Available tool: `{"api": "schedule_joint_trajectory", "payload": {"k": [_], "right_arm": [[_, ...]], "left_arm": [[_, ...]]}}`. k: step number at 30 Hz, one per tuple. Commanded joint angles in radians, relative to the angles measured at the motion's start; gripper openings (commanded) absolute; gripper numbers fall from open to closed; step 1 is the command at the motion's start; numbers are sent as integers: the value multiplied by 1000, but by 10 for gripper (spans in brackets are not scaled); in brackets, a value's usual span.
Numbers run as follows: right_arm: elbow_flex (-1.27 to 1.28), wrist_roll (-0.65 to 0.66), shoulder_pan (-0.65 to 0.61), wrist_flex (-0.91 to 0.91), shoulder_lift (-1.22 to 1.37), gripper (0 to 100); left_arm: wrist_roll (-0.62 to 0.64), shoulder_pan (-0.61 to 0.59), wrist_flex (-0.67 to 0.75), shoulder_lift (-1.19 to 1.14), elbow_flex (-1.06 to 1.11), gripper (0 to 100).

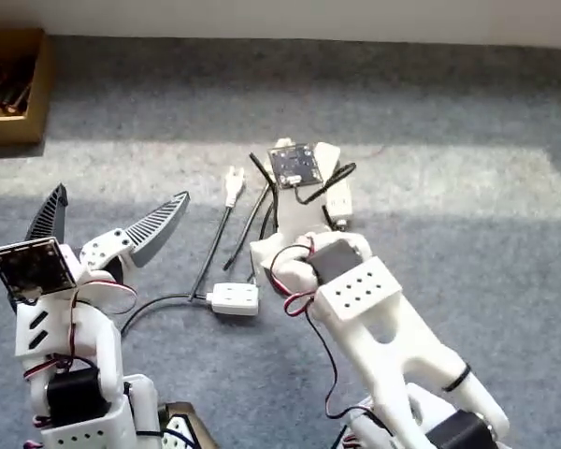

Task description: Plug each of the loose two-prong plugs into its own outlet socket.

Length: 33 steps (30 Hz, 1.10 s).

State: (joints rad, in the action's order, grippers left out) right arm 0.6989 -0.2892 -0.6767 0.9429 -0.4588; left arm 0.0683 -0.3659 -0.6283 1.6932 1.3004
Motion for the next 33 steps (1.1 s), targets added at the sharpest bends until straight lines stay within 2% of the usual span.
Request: {"api": "schedule_joint_trajectory", "payload": {"k": [1, 7, 12, 33], "right_arm": [[-12, -6, -13, -24, 24, 6], [-38, -6, -16, 8, -30, 6], [-36, -6, -67, 18, -56, 6], [21, 14, -45, -33, -54, 6]], "left_arm": [[-5, 1, 17, 8, -25, 553], [-5, -1, 17, 8, -25, 553], [-5, 1, 17, 7, -24, 553], [-5, -2, 17, 10, -24, 553]]}}
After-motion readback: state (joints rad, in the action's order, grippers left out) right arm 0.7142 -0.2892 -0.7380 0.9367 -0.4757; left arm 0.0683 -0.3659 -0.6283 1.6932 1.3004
